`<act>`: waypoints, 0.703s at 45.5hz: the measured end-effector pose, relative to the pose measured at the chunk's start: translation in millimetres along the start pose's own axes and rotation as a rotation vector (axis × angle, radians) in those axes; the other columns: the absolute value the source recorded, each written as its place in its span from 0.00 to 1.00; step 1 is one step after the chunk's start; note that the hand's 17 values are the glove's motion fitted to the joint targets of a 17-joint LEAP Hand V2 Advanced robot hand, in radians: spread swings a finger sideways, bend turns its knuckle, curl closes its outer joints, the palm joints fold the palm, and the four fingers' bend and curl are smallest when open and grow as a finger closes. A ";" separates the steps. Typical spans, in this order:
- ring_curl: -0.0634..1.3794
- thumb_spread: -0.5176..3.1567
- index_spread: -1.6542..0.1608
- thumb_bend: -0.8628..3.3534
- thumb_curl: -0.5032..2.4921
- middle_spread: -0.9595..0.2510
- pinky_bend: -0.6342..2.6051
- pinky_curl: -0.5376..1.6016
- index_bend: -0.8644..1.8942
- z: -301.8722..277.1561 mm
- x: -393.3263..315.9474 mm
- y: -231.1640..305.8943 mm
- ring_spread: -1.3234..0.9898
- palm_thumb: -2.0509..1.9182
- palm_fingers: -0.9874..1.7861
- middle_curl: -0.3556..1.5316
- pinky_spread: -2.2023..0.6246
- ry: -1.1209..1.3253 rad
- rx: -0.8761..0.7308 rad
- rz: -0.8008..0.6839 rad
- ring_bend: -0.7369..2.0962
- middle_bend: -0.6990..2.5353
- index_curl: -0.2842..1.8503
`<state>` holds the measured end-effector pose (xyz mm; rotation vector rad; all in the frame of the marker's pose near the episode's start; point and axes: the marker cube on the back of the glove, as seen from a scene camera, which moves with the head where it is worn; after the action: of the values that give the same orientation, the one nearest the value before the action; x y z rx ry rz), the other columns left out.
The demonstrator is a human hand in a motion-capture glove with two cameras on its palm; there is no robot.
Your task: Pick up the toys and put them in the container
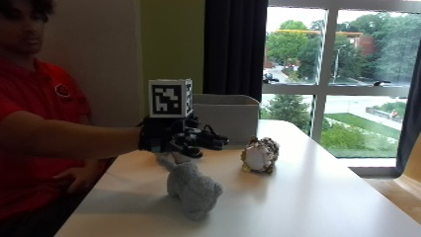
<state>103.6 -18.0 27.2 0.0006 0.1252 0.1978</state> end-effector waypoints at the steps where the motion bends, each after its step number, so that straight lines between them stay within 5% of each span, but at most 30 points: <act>1: 0.16 0.42 0.69 0.19 0.20 0.69 0.35 0.38 0.43 1.8 4.3 -1.5 0.50 0.49 0.35 0.33 0.79 -0.005 -0.004 0.005 0.33 0.28 0.29; 9: 0.16 0.41 0.69 0.19 0.21 0.70 0.46 0.42 0.38 24.9 44.0 -17.8 0.53 0.50 0.36 0.32 0.82 -0.047 -0.004 0.074 0.32 0.25 0.28; 21: 0.17 0.42 0.69 0.19 0.23 0.74 0.57 0.47 0.36 71.8 58.9 -28.8 0.57 0.50 0.31 0.30 0.83 -0.041 -0.218 0.127 0.32 0.25 0.27; 32: 0.21 0.43 0.70 0.20 0.24 0.78 0.60 0.47 0.37 77.3 61.2 -29.7 0.59 0.52 0.34 0.28 0.81 0.023 -0.348 0.111 0.39 0.25 0.26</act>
<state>178.6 -34.2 95.9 -0.3413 0.1123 0.3285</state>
